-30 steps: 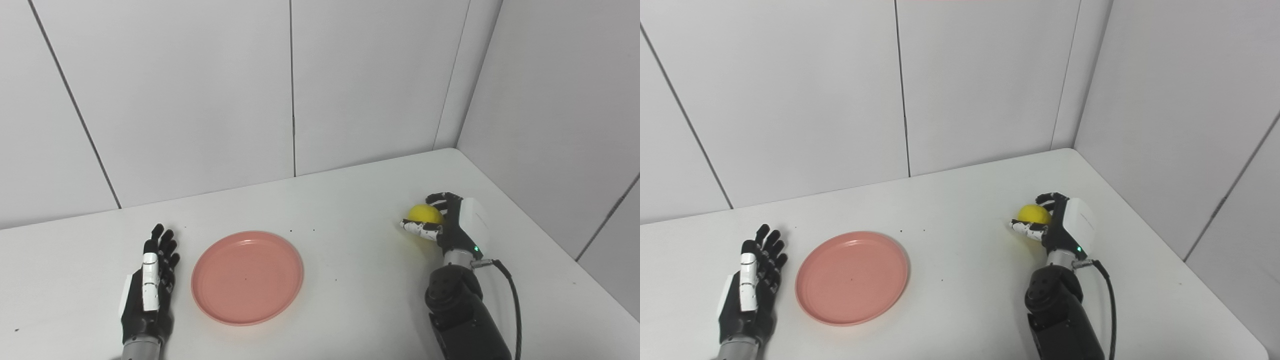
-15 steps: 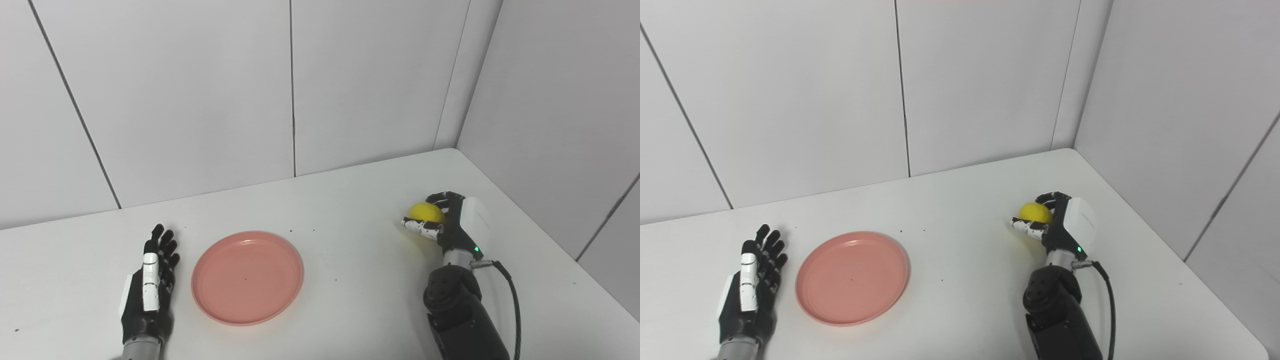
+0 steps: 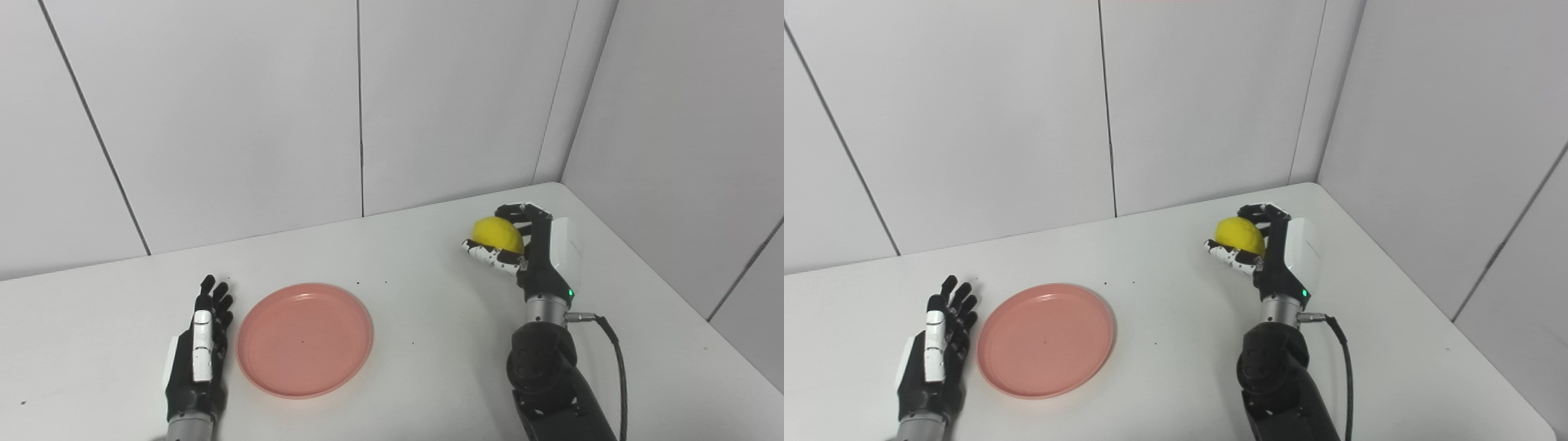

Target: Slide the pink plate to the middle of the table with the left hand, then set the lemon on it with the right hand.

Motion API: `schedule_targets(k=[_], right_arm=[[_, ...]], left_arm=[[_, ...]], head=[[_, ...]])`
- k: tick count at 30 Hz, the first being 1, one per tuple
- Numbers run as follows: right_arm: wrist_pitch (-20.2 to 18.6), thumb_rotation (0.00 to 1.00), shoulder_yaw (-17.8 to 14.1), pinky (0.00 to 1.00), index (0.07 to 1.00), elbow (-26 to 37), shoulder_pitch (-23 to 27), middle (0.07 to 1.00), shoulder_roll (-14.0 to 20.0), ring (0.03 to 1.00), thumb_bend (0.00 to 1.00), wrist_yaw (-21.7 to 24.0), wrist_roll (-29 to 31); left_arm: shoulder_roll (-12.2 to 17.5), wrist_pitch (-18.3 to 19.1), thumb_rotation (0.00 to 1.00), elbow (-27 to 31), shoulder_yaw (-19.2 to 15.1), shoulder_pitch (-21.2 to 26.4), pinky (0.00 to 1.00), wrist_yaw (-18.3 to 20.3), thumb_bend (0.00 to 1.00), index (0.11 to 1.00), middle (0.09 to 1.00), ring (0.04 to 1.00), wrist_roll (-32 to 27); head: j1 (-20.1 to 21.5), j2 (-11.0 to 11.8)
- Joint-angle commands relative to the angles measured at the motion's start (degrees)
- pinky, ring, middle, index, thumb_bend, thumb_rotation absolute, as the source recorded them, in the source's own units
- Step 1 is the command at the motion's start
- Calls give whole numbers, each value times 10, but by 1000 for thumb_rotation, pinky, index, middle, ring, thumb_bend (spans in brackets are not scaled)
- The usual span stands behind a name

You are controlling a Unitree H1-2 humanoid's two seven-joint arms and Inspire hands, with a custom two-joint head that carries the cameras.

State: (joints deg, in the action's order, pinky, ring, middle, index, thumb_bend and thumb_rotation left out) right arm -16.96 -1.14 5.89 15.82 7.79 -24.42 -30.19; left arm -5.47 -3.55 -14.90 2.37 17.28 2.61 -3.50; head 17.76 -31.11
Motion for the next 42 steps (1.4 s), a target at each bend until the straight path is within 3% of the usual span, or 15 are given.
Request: schedule_targets(k=[1, 10, 15, 20, 33, 39, 42], right_arm=[[43, 0, 12, 213, 532, 24, 9, 445, -1, 411, 508, 5, -6], [69, 0, 74, 178, 481, 30, 16, 489, -36, 444, 514, 40, -6], [86, 0, 103, 181, 505, 19, 18, 433, -51, 444, 513, 45, -16], [88, 0, 123, 214, 473, 21, 16, 499, -69, 446, 513, 66, -4], [119, 0, 161, 156, 500, 7, 25, 416, -73, 443, 511, 101, -18], [121, 0, 169, 189, 480, -10, 29, 480, -86, 445, 514, 116, -7], [131, 0, 178, 167, 518, -28, 35, 452, -87, 347, 504, 114, -17]], left_arm=[[-8, -17, 1000, -15, 4, -10, 996, -12, 655, 963, 952, 952, 13], [-17, -22, 1000, -15, 13, -11, 936, -53, 669, 924, 913, 908, 65], [-20, -28, 1000, -18, 15, -11, 928, -64, 670, 916, 907, 902, 80], [-31, -20, 1000, -10, 15, -13, 924, -75, 654, 907, 900, 898, 85], [-49, -16, 1000, -3, 21, -14, 927, -86, 632, 903, 900, 900, 93], [-51, -22, 1000, -9, 25, -10, 951, -75, 614, 926, 923, 922, 77], [-51, -22, 1000, -9, 29, -9, 951, -74, 620, 931, 931, 926, 75]], head=[[-10, -2], [-53, -12], [-68, -17], [-94, -27], [-155, -41], [-169, -43], [-173, -44]])
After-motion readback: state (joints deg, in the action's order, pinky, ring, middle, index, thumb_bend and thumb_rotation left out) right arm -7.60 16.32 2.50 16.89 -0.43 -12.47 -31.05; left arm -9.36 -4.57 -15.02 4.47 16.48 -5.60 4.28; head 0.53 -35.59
